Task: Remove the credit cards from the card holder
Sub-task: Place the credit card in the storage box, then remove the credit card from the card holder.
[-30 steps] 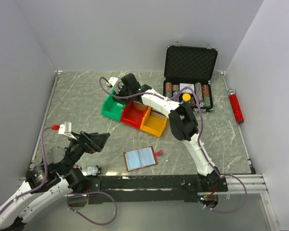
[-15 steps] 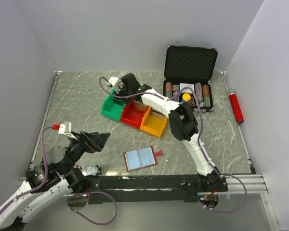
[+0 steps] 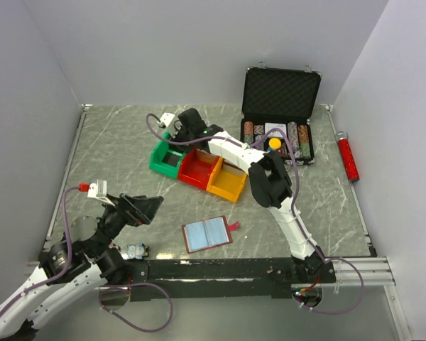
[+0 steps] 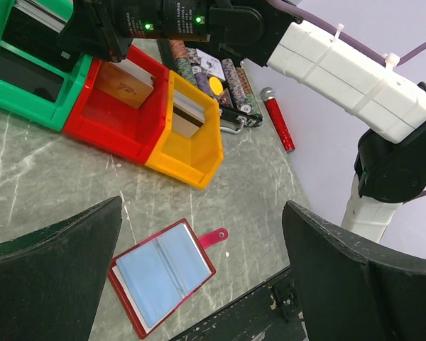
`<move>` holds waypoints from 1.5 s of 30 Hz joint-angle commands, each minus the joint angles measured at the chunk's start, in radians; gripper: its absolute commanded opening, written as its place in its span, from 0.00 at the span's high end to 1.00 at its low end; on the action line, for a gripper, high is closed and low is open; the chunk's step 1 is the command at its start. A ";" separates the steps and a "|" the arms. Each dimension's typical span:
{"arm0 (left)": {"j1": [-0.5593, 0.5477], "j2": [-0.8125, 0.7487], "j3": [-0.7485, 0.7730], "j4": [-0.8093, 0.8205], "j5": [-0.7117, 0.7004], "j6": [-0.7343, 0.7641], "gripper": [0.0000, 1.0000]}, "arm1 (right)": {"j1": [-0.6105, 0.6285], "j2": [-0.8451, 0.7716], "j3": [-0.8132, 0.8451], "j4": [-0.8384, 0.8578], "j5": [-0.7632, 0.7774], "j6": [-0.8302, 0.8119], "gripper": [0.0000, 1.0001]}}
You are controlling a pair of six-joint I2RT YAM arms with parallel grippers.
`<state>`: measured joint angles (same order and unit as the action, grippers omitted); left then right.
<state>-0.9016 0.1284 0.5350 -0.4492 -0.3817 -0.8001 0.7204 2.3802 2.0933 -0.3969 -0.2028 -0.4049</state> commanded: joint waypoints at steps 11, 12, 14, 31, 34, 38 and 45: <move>0.004 0.005 -0.020 0.056 0.004 0.013 0.01 | 0.066 -0.176 -0.073 0.078 0.028 0.050 0.82; 0.004 0.010 -0.023 0.061 0.001 0.015 0.01 | 0.065 -0.212 -0.097 0.090 0.029 0.061 0.82; 0.004 0.020 -0.027 0.073 0.003 0.012 0.01 | 0.065 -0.280 -0.151 0.113 0.034 0.074 0.82; 0.003 0.361 -0.098 0.321 0.072 -0.082 0.01 | 0.044 -0.774 -0.706 0.127 0.173 0.557 0.78; 0.004 0.436 -0.130 0.408 0.095 -0.108 0.01 | 0.051 -0.939 -0.902 0.171 0.278 0.629 0.78; 0.004 0.583 -0.118 0.435 0.177 -0.139 0.01 | 0.057 -1.119 -1.082 0.164 0.373 0.728 0.73; -0.022 0.744 -0.150 0.538 0.279 -0.178 0.02 | 0.045 -1.345 -1.335 0.161 0.145 0.805 0.15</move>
<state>-0.9024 0.8364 0.3996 -0.0315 -0.1741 -0.9394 0.7681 1.1175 0.8642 -0.2684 0.0601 0.3428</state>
